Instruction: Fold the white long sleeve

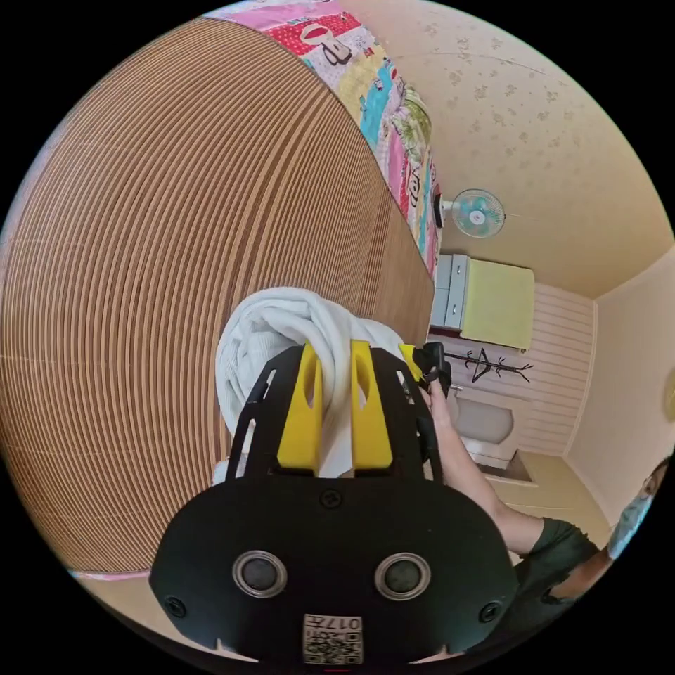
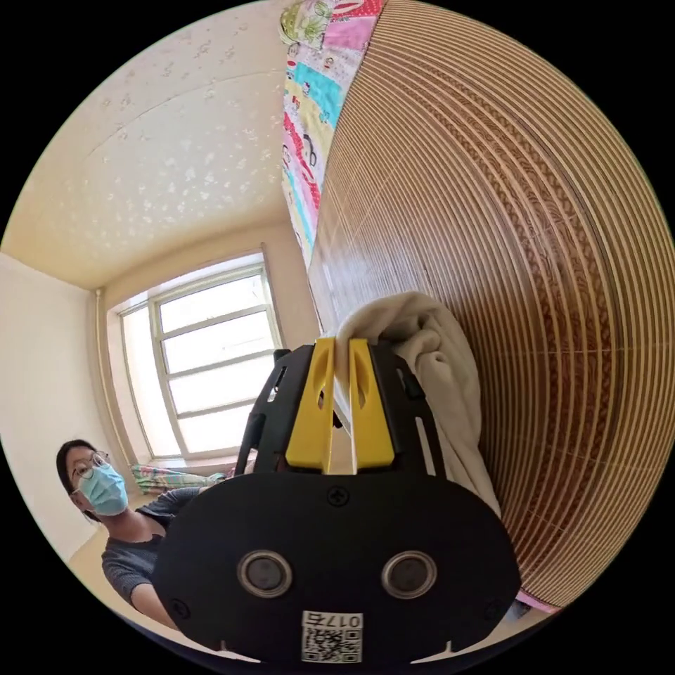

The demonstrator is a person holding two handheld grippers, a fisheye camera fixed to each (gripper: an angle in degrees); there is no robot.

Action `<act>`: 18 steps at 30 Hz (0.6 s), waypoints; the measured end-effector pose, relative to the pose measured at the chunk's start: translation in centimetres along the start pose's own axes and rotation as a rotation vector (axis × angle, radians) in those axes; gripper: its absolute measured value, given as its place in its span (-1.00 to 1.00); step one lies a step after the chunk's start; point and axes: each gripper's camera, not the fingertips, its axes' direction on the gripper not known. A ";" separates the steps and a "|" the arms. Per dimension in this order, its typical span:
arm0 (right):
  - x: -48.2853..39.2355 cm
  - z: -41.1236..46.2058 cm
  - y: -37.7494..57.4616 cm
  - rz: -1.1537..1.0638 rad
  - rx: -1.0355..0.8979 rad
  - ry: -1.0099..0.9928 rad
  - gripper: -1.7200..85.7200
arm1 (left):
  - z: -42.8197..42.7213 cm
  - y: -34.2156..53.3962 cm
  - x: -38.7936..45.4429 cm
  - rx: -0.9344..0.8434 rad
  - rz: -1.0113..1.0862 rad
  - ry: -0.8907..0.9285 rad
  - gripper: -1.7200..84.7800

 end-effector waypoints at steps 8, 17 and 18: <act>0.7 -7.4 2.3 0.208 0.220 0.119 -0.93 | -5.7 -0.3 -8.0 0.189 -0.200 0.257 -0.81; -1.0 -10.0 -4.8 0.204 -0.053 0.072 -0.75 | -9.4 -5.7 -4.7 0.047 -0.144 0.123 -0.78; -0.9 -9.8 -5.8 0.190 -0.079 -0.029 -0.77 | -9.7 -5.8 -4.6 0.044 -0.147 0.122 -0.78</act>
